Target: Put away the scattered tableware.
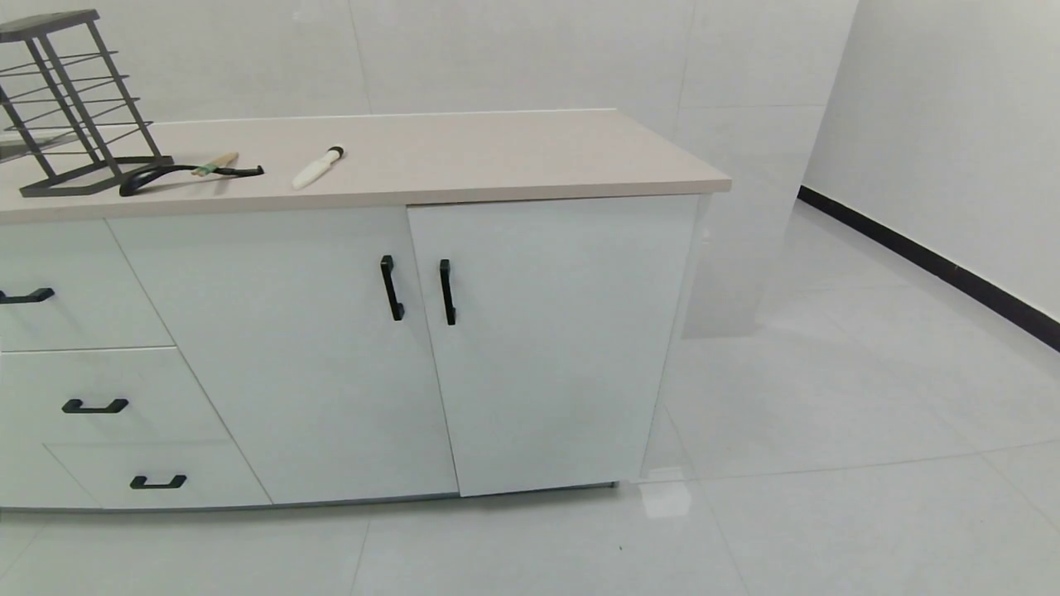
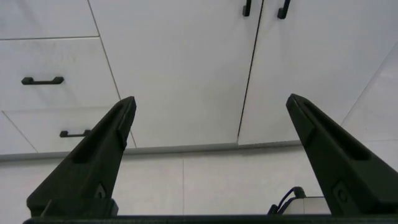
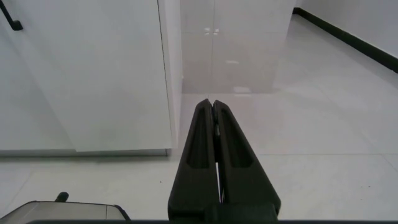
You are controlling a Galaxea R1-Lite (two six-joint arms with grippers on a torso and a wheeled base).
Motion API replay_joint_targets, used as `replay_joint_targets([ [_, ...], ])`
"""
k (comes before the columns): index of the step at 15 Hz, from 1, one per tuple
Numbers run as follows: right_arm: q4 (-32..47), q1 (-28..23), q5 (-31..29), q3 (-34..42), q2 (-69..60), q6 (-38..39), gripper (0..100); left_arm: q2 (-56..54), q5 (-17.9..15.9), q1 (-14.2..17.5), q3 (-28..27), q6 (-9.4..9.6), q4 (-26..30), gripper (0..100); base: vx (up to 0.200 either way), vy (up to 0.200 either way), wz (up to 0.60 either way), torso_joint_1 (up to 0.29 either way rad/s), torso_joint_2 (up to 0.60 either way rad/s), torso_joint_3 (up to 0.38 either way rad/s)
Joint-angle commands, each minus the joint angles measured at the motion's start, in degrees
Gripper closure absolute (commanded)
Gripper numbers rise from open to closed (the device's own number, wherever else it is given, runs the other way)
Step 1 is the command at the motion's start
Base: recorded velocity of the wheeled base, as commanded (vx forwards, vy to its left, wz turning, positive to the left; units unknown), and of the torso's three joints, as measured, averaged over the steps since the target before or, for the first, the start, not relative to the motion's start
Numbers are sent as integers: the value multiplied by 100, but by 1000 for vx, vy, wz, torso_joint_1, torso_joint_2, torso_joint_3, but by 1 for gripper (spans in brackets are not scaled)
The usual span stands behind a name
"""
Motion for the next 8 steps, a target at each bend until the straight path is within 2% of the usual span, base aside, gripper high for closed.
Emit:
replay_joint_targets([
  [1,2,-6,-35,0,2,47,100,-2,3,-5,0,0,4,0,0,200,0,2,2,-2],
  [8,2,-6,-35,0,2,47,100,-2,3,-5,0,0,4,0,0,200,0,3,3,2],
])
